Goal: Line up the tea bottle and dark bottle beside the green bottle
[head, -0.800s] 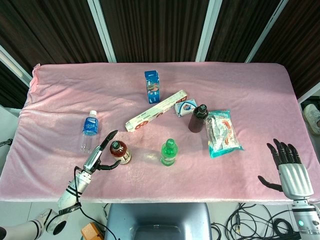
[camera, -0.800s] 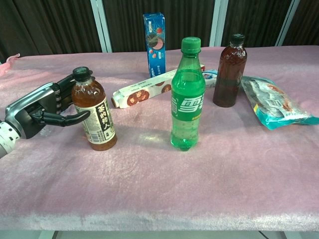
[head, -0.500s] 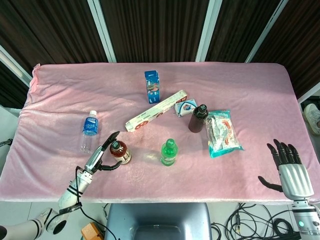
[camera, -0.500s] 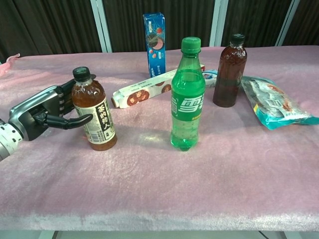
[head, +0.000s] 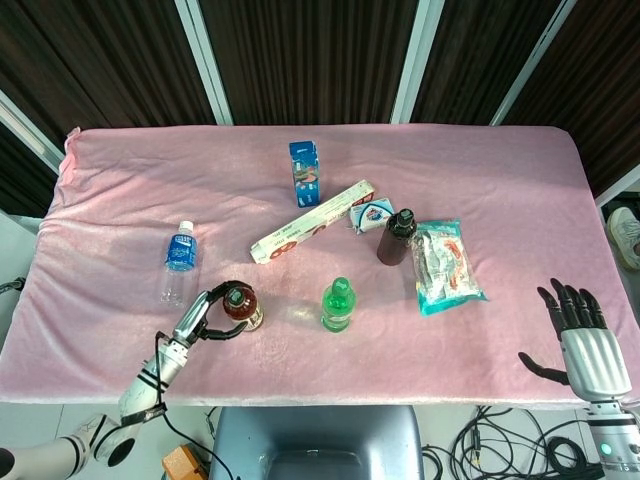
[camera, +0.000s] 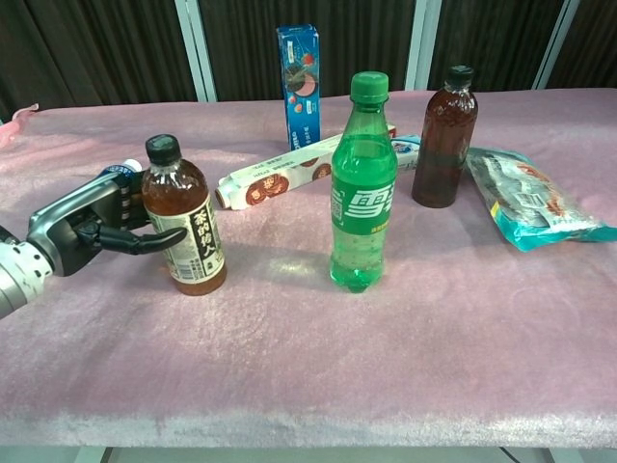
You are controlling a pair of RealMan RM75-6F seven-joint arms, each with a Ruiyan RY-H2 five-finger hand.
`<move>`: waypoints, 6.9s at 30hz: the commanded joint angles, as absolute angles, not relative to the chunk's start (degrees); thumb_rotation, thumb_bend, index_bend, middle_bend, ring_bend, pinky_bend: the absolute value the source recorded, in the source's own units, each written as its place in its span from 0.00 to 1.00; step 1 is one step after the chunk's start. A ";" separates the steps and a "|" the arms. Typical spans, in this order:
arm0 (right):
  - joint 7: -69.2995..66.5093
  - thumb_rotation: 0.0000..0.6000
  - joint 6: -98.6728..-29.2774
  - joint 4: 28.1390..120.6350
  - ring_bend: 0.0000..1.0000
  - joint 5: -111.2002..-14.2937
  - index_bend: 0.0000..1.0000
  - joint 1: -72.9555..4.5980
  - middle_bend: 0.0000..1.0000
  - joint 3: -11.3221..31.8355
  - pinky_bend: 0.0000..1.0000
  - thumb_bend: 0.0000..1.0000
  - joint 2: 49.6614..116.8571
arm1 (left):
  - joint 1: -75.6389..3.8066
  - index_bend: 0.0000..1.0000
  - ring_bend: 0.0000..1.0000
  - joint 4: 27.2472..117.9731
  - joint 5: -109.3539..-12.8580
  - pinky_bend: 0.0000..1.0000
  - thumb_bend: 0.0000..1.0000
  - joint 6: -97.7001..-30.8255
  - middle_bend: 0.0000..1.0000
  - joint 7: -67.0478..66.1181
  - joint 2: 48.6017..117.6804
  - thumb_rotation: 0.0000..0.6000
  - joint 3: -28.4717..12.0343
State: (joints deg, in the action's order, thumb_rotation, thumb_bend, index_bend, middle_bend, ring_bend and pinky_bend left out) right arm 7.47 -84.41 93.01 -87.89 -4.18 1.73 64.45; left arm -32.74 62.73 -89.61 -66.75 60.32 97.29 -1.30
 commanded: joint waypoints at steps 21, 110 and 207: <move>7.30 1.00 -84.23 92.96 0.00 -88.71 0.00 -4.05 0.00 1.18 0.04 0.29 64.21 | -33.45 0.79 0.57 68.80 -87.00 0.58 0.53 -70.72 0.81 46.87 104.83 1.00 -7.24; -2.69 1.00 -88.20 94.60 0.00 -91.00 0.00 -0.68 0.00 0.53 0.04 0.22 57.72 | -39.07 0.55 0.21 52.75 -87.47 0.22 0.47 -66.14 0.43 53.88 115.08 1.00 -6.77; -33.96 1.00 -36.19 56.61 0.10 -70.85 0.34 -44.73 0.21 16.54 0.20 0.23 89.60 | -6.86 0.00 0.00 85.81 -83.82 0.00 0.30 -85.82 0.00 1.16 67.98 1.00 -0.03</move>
